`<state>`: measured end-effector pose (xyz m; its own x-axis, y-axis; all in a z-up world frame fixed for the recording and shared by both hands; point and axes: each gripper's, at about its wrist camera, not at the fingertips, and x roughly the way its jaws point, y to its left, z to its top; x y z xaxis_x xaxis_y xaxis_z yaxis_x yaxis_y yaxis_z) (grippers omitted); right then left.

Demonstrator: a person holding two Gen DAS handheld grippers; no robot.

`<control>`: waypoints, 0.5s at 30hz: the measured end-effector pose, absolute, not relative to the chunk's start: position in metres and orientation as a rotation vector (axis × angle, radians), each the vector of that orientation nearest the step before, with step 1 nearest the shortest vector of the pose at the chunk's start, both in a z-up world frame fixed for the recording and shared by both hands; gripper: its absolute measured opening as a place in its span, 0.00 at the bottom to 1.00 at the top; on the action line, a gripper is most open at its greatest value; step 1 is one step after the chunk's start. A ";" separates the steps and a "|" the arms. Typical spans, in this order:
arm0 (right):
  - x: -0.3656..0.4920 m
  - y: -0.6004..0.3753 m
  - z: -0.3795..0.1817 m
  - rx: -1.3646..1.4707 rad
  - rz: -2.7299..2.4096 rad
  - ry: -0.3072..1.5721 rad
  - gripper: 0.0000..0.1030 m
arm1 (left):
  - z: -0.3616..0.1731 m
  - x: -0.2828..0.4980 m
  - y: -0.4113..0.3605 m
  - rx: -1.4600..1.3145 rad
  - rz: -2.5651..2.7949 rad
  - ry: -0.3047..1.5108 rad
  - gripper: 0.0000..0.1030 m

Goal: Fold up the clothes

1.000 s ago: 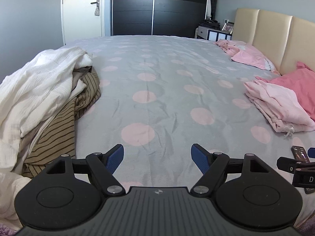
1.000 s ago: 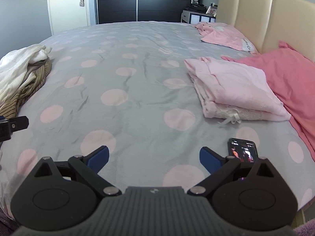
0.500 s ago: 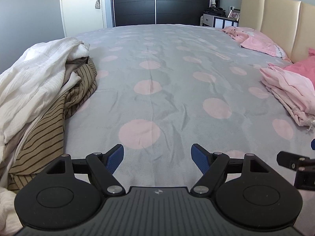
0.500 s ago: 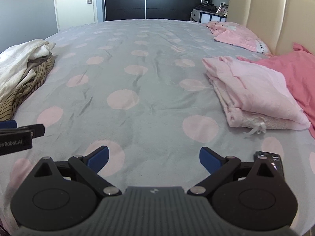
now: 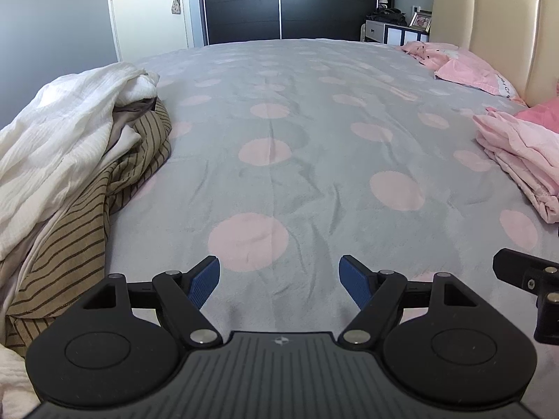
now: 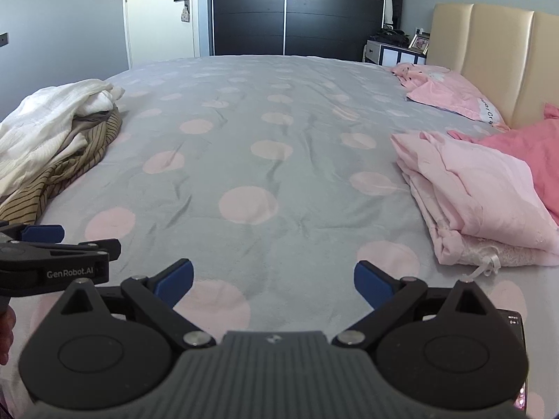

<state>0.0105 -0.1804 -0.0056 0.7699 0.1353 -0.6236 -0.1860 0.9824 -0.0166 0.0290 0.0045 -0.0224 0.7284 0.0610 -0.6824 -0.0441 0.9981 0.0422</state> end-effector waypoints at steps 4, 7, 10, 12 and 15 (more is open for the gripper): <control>0.009 -0.182 -0.006 -0.080 0.164 0.671 0.96 | -0.021 0.028 0.004 0.036 0.055 0.748 0.72; 0.009 -0.185 -0.006 -0.059 0.151 0.676 0.96 | -0.020 0.027 0.004 0.043 0.053 0.749 0.72; 0.008 -0.185 -0.006 -0.056 0.142 0.677 0.96 | -0.020 0.026 0.004 0.045 0.057 0.751 0.72; 0.006 -0.183 -0.006 -0.063 0.141 0.673 0.96 | -0.019 0.025 0.004 0.046 0.059 0.752 0.72; 0.004 -0.182 -0.004 -0.069 0.149 0.664 0.96 | -0.017 0.023 0.003 0.046 0.053 0.748 0.72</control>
